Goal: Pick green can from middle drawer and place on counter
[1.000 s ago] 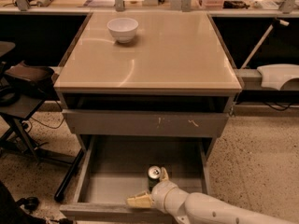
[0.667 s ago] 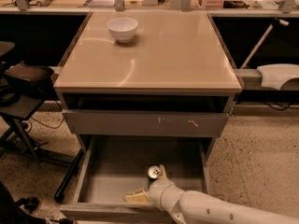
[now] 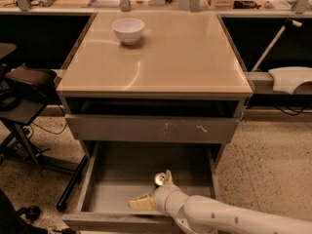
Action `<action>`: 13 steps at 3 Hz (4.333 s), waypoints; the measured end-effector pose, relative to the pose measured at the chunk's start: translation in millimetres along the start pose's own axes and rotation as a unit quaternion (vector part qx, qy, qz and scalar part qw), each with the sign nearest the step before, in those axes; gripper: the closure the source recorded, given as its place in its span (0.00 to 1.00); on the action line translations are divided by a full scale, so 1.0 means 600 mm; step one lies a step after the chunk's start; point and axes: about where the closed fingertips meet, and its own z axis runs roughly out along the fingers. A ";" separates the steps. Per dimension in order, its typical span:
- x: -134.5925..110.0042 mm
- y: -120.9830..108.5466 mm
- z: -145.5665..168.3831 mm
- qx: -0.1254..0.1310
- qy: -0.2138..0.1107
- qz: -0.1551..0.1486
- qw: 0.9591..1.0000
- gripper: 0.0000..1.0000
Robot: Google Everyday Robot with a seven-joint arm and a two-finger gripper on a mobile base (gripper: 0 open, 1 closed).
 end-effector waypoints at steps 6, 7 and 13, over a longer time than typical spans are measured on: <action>-0.004 -0.040 0.073 0.041 0.028 0.014 0.999 0.89; -0.056 -0.024 0.056 0.045 0.031 -0.008 0.999 1.00; -0.556 0.042 -0.159 0.135 -0.039 -0.082 0.987 1.00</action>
Offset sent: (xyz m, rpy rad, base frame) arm 0.0316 -0.0051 -0.0187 -0.0349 0.0380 -0.0740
